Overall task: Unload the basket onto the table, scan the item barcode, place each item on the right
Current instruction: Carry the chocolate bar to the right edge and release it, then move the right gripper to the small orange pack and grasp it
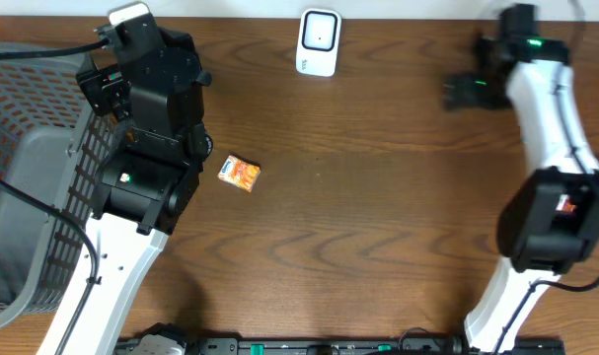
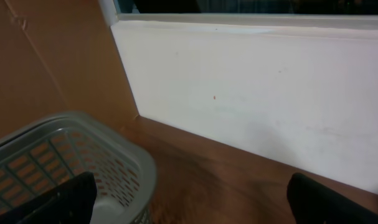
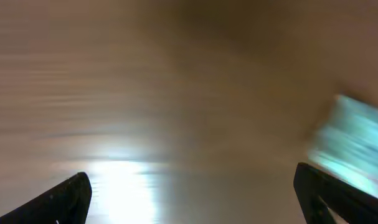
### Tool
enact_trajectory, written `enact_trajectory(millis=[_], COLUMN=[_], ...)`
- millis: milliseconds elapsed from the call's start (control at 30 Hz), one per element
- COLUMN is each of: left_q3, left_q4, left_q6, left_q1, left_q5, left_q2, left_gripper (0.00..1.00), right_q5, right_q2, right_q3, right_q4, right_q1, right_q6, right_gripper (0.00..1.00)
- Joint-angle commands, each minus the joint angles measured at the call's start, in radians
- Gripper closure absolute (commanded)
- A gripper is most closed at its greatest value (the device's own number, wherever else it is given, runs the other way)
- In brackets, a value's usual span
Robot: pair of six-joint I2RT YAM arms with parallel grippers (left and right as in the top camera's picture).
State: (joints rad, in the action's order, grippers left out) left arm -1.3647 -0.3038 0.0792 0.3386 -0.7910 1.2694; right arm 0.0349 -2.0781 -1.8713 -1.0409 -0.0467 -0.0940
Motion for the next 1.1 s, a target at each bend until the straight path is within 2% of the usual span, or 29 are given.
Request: enact_trajectory(millis=[0,67,133,300,400,500,700,867,1067], left_q3=[0.006,0.006,0.006,0.006,0.006,0.006,0.006,0.006,0.006], left_q4=[0.002,0.002,0.002,0.002,0.002,0.007,0.006,0.005,0.005], left_q6=[0.009,0.009,0.009,0.009,0.009,0.009,0.009,0.009,0.009], left_q1=[0.000,0.000,0.000,0.000,0.000,-0.002,0.001,0.000,0.000], left_q5=[-0.003,-0.003,-0.003,-0.003,-0.003,-0.003,-0.003,-0.003,-0.003], left_q2=[0.005,0.005,0.005,0.005,0.005,0.005,0.005,0.005,0.005], left_gripper=[0.02,0.02,0.02,0.02,0.02,0.02,0.02,0.02,0.02], right_q5=[0.483,0.525,0.488,0.198,0.089,0.074,0.045,0.051,0.057], right_q2=[0.022,0.022,0.021,0.014,0.014,0.014,-0.038,-0.108,-0.175], right_q3=[-0.005,0.007,0.013,0.015,0.015,0.015,0.014,0.013,-0.010], right_q4=[0.018,0.056,0.088,0.125,0.127,0.130,0.200,0.239,0.265], right_q1=[0.156,0.224,0.300,0.472,0.568,0.643,0.742,0.773,0.794], right_q6=[0.011,0.012,0.067,0.442,0.586,0.701,0.827,0.936,0.996], right_gripper=[0.01,0.01,0.01,0.01,0.01,0.01,0.01,0.01,0.01])
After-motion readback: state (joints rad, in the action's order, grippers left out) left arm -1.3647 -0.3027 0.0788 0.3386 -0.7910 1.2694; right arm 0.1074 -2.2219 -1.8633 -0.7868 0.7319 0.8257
